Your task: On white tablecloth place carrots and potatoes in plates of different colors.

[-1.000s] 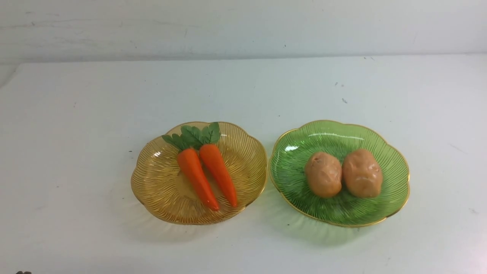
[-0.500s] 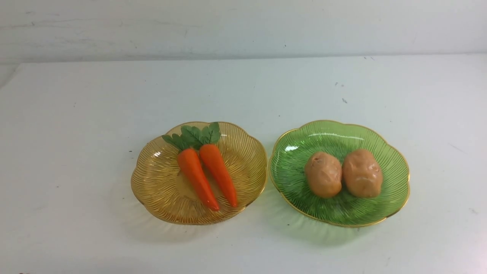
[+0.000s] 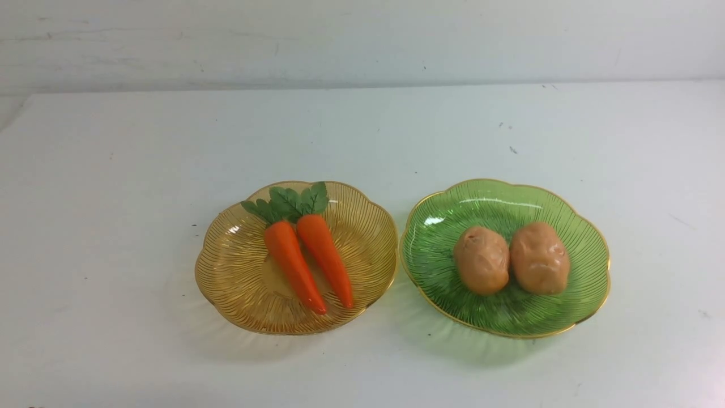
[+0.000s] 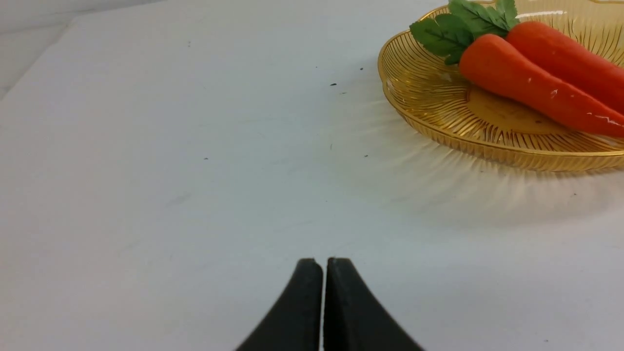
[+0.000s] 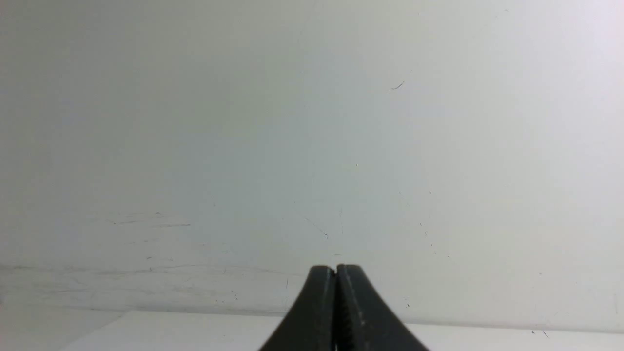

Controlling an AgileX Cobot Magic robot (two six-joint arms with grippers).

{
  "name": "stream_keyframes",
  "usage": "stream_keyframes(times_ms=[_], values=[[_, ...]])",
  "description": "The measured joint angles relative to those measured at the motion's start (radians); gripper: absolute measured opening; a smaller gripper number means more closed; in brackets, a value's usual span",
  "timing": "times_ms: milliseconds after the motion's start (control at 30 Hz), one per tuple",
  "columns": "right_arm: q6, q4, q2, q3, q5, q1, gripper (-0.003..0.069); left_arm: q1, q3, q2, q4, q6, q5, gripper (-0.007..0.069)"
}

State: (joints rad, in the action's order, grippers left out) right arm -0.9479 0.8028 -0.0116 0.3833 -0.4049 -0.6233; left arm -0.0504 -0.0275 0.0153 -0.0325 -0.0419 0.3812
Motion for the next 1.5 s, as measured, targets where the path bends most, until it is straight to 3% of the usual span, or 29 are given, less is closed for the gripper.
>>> stream_keyframes(times_ms=[100, 233, 300, 367, 400, 867, 1000, 1033, 1067, 1333, 1500], values=[[0.196, -0.209, 0.000, -0.002, 0.037, 0.000, -0.0015, 0.000, 0.000, 0.000, 0.000, 0.000, 0.000, -0.0003], [0.655, -0.607, 0.000, -0.041, 0.146, 0.000, -0.0015, 0.000, 0.000, 0.000, 0.001, 0.000, 0.000, -0.0003], [0.766, -0.726, 0.000, -0.055, 0.168, 0.000, -0.0015, 0.000, 0.000, 0.000, 0.001, 0.000, 0.000, -0.0003], [0.990, -0.917, 0.000, -0.089, 0.214, 0.000, -0.0015, 0.000, 0.000, 0.000, 0.001, 0.000, 0.000, -0.0003], [1.014, -0.940, 0.000, -0.098, 0.219, 0.000, -0.0015, 0.000, 0.000, 0.000, 0.001, 0.000, 0.000, -0.0003], [0.999, -0.883, 0.000, -0.130, 0.167, 0.015, -0.0015, 0.000, 0.000, 0.000, 0.001, 0.000, 0.000, -0.0003], [1.006, -0.878, 0.000, -0.253, 0.156, 0.266, -0.0015, 0.000, 0.000, 0.000, 0.002, 0.000, 0.000, -0.0003], [1.006, -0.878, 0.000, -0.267, 0.156, 0.289, -0.0015, 0.000, 0.000, 0.000, 0.002, 0.000, 0.000, -0.0003], [1.007, -0.877, 0.001, -0.346, 0.154, 0.399, -0.0015, 0.000, 0.000, 0.000, 0.002, 0.000, 0.001, -0.0003], [1.012, -0.866, 0.001, -0.411, 0.016, 0.630, -0.0015, 0.000, 0.000, 0.000, 0.002, -0.001, 0.001, -0.0003], [1.026, -0.859, 0.001, -0.411, 0.015, 0.671, -0.0015, 0.000, 0.000, 0.000, 0.001, -0.002, 0.001, -0.0003]])
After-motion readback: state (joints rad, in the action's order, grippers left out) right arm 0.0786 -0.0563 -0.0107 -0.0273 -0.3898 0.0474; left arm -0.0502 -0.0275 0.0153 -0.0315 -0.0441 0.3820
